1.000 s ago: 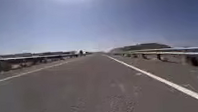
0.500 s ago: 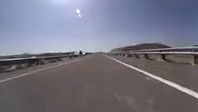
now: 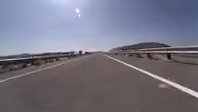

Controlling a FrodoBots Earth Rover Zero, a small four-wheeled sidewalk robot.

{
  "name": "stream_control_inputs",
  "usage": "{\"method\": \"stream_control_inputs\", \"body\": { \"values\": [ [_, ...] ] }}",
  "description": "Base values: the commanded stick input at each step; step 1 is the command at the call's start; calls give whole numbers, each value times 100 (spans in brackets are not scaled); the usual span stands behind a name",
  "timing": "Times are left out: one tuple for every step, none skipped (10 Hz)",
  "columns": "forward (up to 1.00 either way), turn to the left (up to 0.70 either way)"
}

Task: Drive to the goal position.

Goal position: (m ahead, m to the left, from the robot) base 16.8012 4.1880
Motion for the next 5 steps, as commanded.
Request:
{"method": "stream_control_inputs", "body": {
  "values": [
    [100,0],
    [100,0],
    [100,0],
    [100,0],
    [100,0]
  ]
}}
